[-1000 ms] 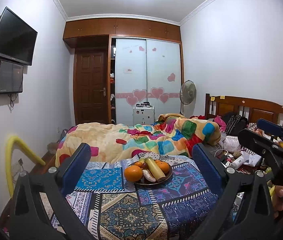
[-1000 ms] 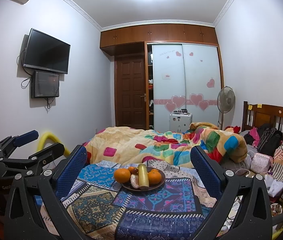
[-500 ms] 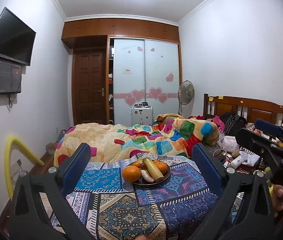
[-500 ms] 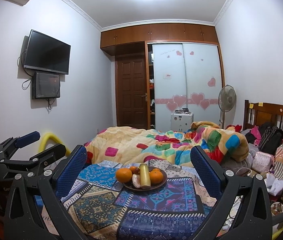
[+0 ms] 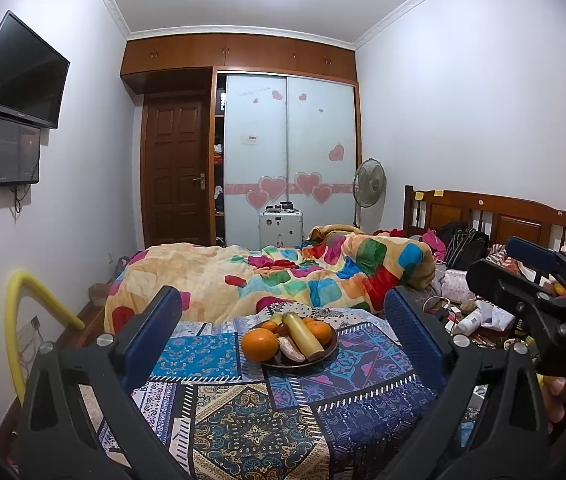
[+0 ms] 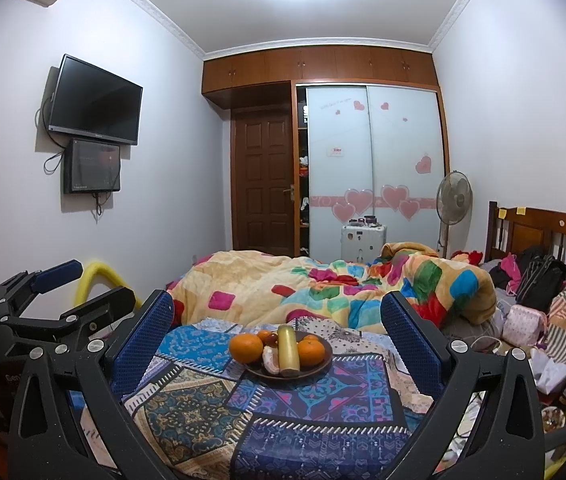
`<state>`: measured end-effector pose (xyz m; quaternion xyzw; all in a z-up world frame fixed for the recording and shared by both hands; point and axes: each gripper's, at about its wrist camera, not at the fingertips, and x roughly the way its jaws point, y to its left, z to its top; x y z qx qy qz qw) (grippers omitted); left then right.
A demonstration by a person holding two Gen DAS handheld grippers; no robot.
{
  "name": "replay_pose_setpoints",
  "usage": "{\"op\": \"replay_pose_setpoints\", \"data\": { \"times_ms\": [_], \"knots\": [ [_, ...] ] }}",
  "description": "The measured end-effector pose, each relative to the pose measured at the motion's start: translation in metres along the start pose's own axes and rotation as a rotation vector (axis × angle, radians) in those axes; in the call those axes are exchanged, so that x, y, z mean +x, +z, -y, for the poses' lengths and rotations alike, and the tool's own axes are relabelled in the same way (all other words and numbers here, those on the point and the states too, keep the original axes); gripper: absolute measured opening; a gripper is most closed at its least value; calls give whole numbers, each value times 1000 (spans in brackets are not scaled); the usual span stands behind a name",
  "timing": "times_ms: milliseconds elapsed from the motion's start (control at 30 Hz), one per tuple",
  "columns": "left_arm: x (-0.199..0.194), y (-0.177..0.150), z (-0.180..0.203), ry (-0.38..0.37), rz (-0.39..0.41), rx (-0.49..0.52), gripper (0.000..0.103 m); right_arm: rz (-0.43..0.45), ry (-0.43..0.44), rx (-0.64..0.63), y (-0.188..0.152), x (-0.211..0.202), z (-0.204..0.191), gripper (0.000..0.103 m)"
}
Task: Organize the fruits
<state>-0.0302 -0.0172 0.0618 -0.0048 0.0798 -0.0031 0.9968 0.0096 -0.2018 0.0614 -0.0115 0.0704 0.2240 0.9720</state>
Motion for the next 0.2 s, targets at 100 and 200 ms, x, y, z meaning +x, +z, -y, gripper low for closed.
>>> {"op": "replay_pose_setpoints", "data": {
  "times_ms": [100,200],
  "knots": [
    [-1,0,-1,-2,0,-2,102,-3,2,1,-2,0,0,103],
    [-1,0,0,-4,-1,-3,103,-6,1,1,-2,-1,0,103]
  ]
}}
